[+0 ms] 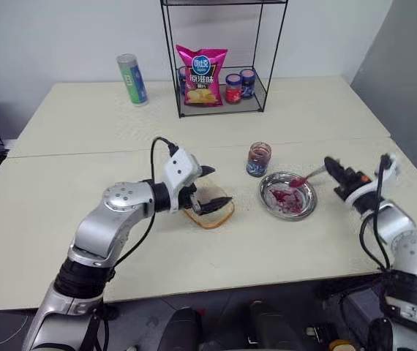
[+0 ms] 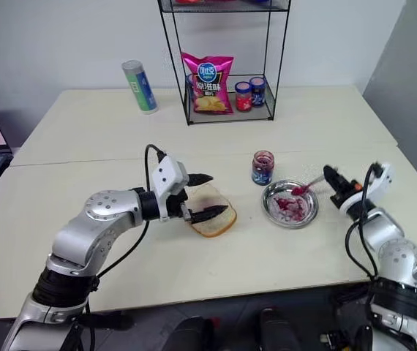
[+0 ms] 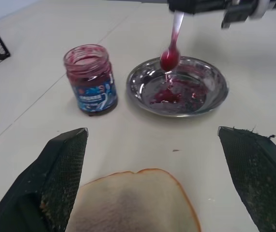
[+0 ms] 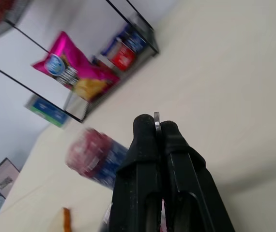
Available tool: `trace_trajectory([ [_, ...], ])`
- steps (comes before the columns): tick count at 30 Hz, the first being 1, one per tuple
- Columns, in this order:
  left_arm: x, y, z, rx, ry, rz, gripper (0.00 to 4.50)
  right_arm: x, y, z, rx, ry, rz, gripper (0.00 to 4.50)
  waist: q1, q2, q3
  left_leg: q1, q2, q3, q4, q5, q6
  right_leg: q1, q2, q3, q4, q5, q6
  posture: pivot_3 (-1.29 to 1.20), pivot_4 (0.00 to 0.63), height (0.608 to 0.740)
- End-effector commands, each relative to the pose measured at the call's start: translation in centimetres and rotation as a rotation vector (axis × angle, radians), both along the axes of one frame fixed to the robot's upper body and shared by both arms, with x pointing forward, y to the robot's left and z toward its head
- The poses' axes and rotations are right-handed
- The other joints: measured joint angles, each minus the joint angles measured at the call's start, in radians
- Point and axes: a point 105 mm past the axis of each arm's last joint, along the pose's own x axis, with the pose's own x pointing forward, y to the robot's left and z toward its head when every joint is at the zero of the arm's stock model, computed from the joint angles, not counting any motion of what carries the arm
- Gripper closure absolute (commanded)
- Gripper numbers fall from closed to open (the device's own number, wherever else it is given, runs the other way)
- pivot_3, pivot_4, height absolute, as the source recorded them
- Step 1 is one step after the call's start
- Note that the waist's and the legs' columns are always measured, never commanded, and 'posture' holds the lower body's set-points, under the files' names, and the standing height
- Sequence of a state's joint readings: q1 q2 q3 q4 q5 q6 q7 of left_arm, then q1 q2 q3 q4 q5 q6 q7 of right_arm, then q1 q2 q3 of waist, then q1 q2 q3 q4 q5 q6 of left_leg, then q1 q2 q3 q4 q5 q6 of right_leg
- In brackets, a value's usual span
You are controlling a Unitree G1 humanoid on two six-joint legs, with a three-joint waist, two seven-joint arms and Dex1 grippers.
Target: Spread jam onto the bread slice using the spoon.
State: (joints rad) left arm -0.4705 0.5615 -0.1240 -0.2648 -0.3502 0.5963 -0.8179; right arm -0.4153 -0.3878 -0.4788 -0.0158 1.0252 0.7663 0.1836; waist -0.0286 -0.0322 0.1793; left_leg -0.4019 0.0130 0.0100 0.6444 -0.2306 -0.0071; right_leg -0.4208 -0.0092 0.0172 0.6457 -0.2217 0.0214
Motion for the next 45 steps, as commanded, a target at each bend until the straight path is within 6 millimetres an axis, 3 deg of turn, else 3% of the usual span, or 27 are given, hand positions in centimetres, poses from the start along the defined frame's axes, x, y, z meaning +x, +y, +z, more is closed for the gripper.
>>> trace_trajectory([
  [1,0.3,-0.1,2.3,-0.063,-0.077,-0.001,0.00,0.3,1.0,3.9,-0.032,-0.127,0.050,4.47,0.000,0.000,0.000,0.000,0.000,-0.001,0.000,0.000,0.000,0.000,0.000,0.000,0.000,0.000,0.000,0.00,0.150,0.740],
  [9,0.8,-0.2,3.5,-0.126,-0.091,0.018,0.00,3.0,3.7,6.7,-0.088,-0.215,0.079,4.47,0.000,0.000,0.000,-0.001,0.000,0.000,0.000,0.000,0.000,0.000,0.000,0.000,0.000,0.000,0.000,0.00,0.150,0.740],
  [18,0.7,0.0,3.5,-0.120,-0.101,0.037,0.00,4.6,5.9,7.6,-0.128,-0.254,0.118,4.47,0.000,0.000,0.000,-0.001,0.000,-0.001,0.000,0.000,0.000,-0.001,0.000,0.000,0.000,0.000,0.000,0.00,0.150,0.740],
  [24,0.7,0.2,3.6,-0.117,-0.106,0.048,0.00,5.1,7.0,6.9,-0.256,-0.273,0.153,4.47,0.000,0.000,0.000,-0.001,0.000,0.000,0.000,0.000,0.000,-0.001,-0.001,0.000,0.000,0.000,0.000,0.00,0.150,0.740],
  [35,0.4,0.7,3.6,-0.112,-0.111,0.072,0.00,5.3,10.1,3.8,-0.678,-0.359,0.229,4.47,0.000,0.000,0.000,-0.001,0.000,-0.001,0.000,0.000,0.000,-0.001,-0.001,0.000,0.000,0.000,0.000,0.00,0.150,0.740],
  [45,0.2,0.7,3.5,-0.112,-0.113,0.083,0.00,6.4,10.0,3.2,-0.826,-0.395,0.182,4.47,0.000,0.000,0.000,-0.001,0.000,-0.001,0.000,0.000,0.000,-0.001,-0.001,0.000,0.000,0.001,-0.001,0.00,0.150,0.740],
])
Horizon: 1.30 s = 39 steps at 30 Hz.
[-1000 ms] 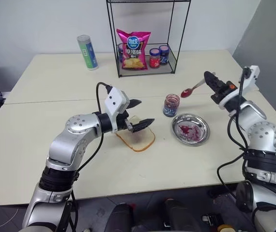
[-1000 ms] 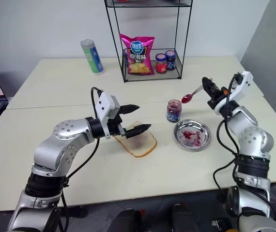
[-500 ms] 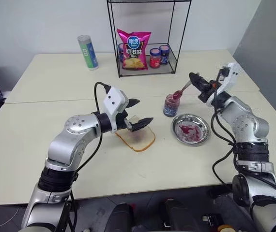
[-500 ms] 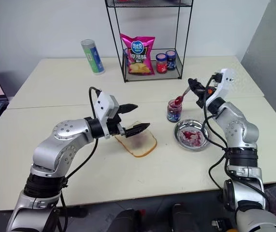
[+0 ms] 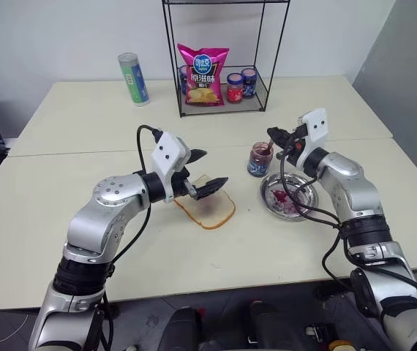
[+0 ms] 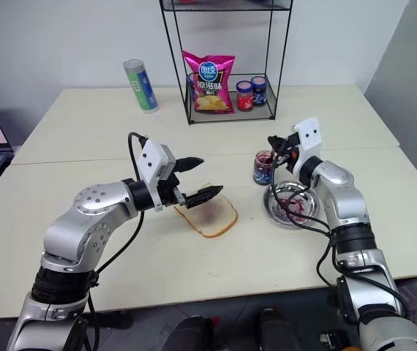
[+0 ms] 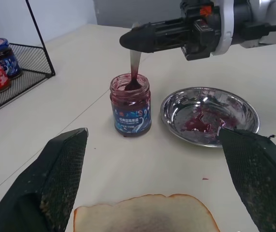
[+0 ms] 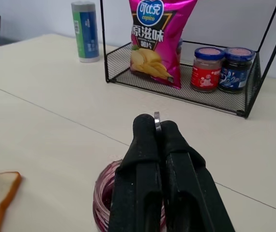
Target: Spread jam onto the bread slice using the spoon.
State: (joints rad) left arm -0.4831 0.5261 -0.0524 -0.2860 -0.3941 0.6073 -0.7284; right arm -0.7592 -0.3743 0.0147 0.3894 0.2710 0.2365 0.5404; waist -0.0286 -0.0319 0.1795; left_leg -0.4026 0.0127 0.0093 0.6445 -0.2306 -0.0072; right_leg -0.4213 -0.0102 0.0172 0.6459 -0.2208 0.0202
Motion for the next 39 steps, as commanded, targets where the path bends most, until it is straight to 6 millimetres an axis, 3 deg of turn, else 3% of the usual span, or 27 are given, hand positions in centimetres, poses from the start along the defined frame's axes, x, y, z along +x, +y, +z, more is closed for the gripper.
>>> trace_trajectory([
  [1,-0.6,0.1,1.3,-0.008,-0.056,-0.001,0.00,0.1,0.2,1.6,-0.050,-0.087,0.003,4.47,0.000,0.000,0.000,0.000,0.000,0.000,0.000,0.000,0.000,0.000,0.000,0.000,0.000,0.000,0.000,0.00,0.150,0.740],
  [7,-0.5,0.1,1.2,-0.006,-0.056,0.004,0.00,0.2,1.4,0.0,-0.041,-0.013,0.039,4.47,0.000,0.000,0.000,0.000,0.000,0.000,0.000,0.000,0.000,0.000,0.000,0.000,0.000,0.001,-0.001,0.00,0.150,0.740],
  [14,-0.5,0.4,1.1,0.000,-0.058,0.012,0.00,0.4,1.6,0.1,0.132,0.099,0.025,4.47,0.000,0.000,0.000,0.001,0.000,0.000,0.000,0.000,0.000,0.000,0.000,0.000,0.001,0.001,-0.001,0.00,0.150,0.740],
  [21,-0.5,0.3,1.0,0.003,-0.063,0.016,0.00,0.7,0.8,1.0,0.313,0.179,-0.012,4.47,0.000,0.000,0.000,0.000,0.000,0.000,0.000,0.000,0.000,0.000,0.000,0.000,0.001,0.002,-0.003,0.00,0.150,0.740],
  [39,-0.1,0.1,1.1,0.002,-0.077,0.016,0.00,1.2,-1.5,2.6,0.559,0.257,-0.087,4.47,0.000,0.000,0.000,0.000,0.000,0.000,0.000,0.000,0.000,0.000,0.000,0.000,0.001,0.001,-0.002,0.00,0.150,0.740],
])
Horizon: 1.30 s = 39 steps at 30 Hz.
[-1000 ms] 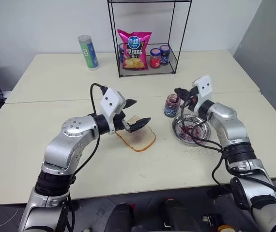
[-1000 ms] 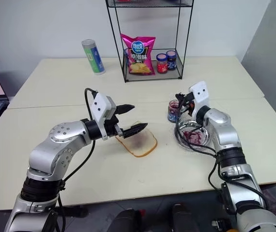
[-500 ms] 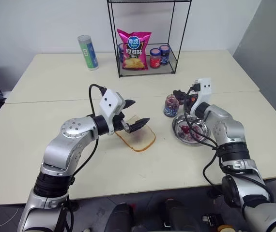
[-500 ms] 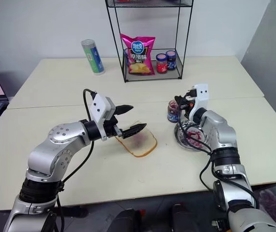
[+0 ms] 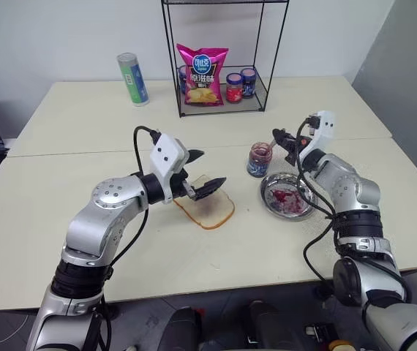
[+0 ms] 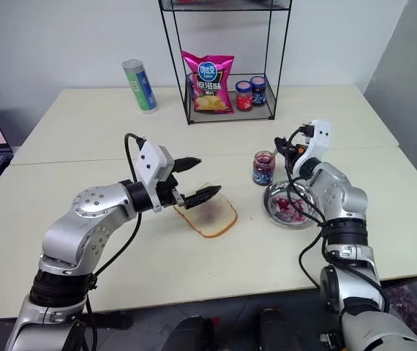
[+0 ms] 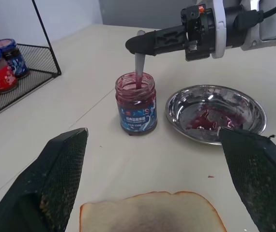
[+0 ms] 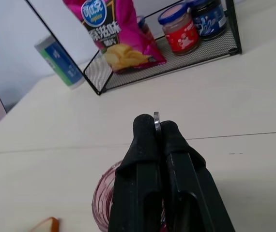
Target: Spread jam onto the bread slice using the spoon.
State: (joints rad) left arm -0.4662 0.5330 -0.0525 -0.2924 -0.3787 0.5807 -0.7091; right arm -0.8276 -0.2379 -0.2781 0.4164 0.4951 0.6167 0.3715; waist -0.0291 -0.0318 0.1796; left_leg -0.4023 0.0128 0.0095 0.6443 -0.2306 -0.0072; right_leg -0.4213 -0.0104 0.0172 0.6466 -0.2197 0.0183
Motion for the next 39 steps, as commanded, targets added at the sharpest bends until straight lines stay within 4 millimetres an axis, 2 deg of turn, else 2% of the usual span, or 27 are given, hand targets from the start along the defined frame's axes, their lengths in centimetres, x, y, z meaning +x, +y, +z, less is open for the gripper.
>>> trace_trajectory([
  [1,-0.1,-0.2,1.2,-0.007,-0.053,-0.011,0.00,0.0,-0.4,3.1,0.091,-0.062,-0.010,4.47,0.000,0.000,0.000,0.000,0.000,0.000,0.000,0.000,0.000,0.000,0.000,0.000,0.000,0.000,0.000,0.00,0.150,0.740],
  [11,-0.1,-0.2,1.2,-0.006,-0.053,-0.010,0.00,0.1,-0.9,3.3,0.197,-0.018,-0.031,4.47,0.000,0.000,0.000,0.000,0.000,0.000,0.000,0.000,0.000,0.000,0.000,0.000,0.000,0.000,0.000,0.00,0.150,0.740],
  [20,0.0,-0.1,1.2,-0.003,-0.057,-0.008,0.00,-0.2,-0.2,2.9,0.047,-0.059,-0.005,4.47,-0.001,0.000,0.000,0.000,0.000,0.000,0.000,0.000,0.000,0.000,0.000,0.000,0.000,-0.001,0.001,0.00,0.150,0.740],
  [29,0.0,0.0,1.2,-0.004,-0.056,-0.005,0.00,-0.2,0.0,2.9,0.061,-0.055,0.003,4.47,-0.001,0.000,0.000,0.000,0.000,0.000,0.000,0.000,0.000,0.000,0.000,0.000,0.000,-0.001,0.001,0.00,0.150,0.740],
  [33,0.0,0.0,1.2,-0.002,-0.057,-0.003,0.00,-0.2,-0.1,2.8,-0.017,-0.082,-0.004,4.47,-0.001,0.000,0.000,0.000,0.000,0.000,0.000,0.000,0.000,0.000,0.000,0.000,0.000,-0.001,0.001,0.00,0.150,0.740],
  [39,0.0,0.0,1.1,0.000,-0.057,-0.002,0.00,-0.4,0.8,2.8,-0.214,-0.177,0.022,4.47,-0.001,0.000,0.000,0.000,0.000,0.000,0.000,0.000,0.000,0.000,0.000,0.000,0.000,-0.001,0.002,0.00,0.150,0.740],
])
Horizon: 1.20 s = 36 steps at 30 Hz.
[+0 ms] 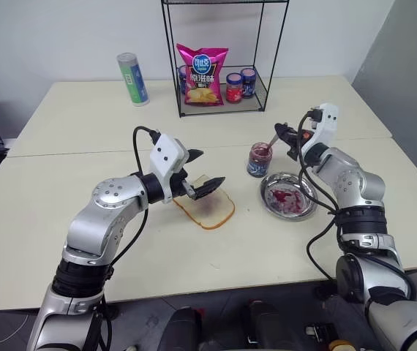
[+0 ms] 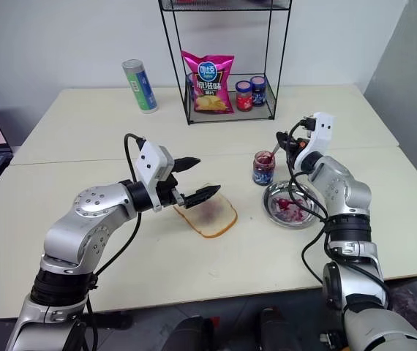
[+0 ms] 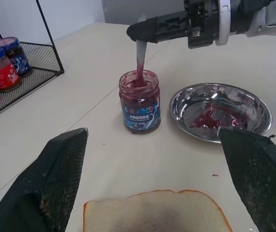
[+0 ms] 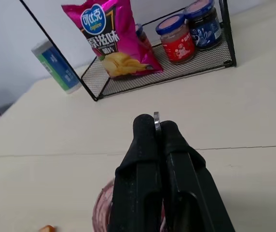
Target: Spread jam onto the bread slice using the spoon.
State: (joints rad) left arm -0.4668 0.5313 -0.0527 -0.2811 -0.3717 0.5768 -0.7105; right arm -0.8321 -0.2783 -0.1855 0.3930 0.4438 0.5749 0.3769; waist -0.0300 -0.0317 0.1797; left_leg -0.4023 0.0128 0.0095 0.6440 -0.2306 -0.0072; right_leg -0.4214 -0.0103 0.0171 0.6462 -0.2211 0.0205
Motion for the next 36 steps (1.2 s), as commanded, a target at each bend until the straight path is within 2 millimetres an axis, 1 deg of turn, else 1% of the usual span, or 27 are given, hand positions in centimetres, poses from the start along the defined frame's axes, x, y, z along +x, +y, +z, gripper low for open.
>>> trace_trajectory([
  [1,-0.2,-0.1,1.3,-0.003,-0.060,-0.008,0.00,-0.5,0.6,2.1,-0.085,-0.125,0.031,4.47,0.000,0.000,0.000,0.000,0.000,0.000,0.000,0.000,0.000,0.000,0.000,0.000,0.000,0.000,0.000,0.00,0.150,0.740],
  [5,-0.2,-0.1,1.3,-0.003,-0.059,-0.008,0.00,-0.7,1.3,1.9,-0.148,-0.152,0.057,4.47,0.000,0.000,0.000,0.000,0.000,0.000,0.000,0.000,0.000,0.000,0.000,0.000,0.000,0.000,0.000,0.00,0.150,0.740],
  [12,-0.2,-0.1,1.3,-0.005,-0.061,-0.007,0.00,-0.9,2.0,1.3,-0.203,-0.155,0.095,4.47,0.000,0.000,0.000,0.000,0.000,0.000,0.000,0.000,0.000,0.000,0.000,0.000,0.000,0.000,0.000,0.00,0.150,0.740],
  [15,-0.2,-0.1,1.3,-0.007,-0.062,-0.006,0.00,-1.0,2.2,1.1,-0.200,-0.146,0.108,4.47,0.000,0.000,0.000,0.000,0.000,0.000,0.000,0.000,0.000,0.000,0.000,0.000,0.000,0.000,0.000,0.00,0.150,0.740],
  [19,-0.2,0.0,1.3,-0.008,-0.062,-0.003,0.00,-1.1,2.3,0.9,-0.143,-0.114,0.117,4.47,0.000,0.000,0.000,0.000,0.000,0.000,0.000,0.000,0.000,0.000,0.000,0.000,0.000,0.000,0.000,0.00,0.150,0.740],
  [25,-0.1,0.1,1.4,-0.006,-0.070,0.011,0.00,-0.7,1.6,1.5,-0.001,-0.069,0.079,4.47,0.001,0.000,0.000,0.000,0.000,0.000,0.000,0.000,0.000,0.000,0.000,0.000,0.000,0.001,-0.001,0.00,0.150,0.740],
  [33,0.3,0.1,1.5,-0.004,-0.085,0.018,0.00,-0.5,0.4,2.5,0.232,-0.002,0.037,4.47,0.001,0.000,0.000,0.000,0.000,0.000,0.000,0.000,0.000,0.000,0.000,0.000,0.000,0.001,-0.001,0.00,0.150,0.740],
  [36,0.3,0.1,1.6,-0.004,-0.088,0.017,0.00,-0.5,0.1,2.7,0.266,0.011,0.026,4.47,0.001,0.000,0.000,0.000,0.000,0.000,0.000,0.000,0.000,0.000,0.000,0.000,0.000,0.001,-0.001,0.00,0.150,0.740],
])
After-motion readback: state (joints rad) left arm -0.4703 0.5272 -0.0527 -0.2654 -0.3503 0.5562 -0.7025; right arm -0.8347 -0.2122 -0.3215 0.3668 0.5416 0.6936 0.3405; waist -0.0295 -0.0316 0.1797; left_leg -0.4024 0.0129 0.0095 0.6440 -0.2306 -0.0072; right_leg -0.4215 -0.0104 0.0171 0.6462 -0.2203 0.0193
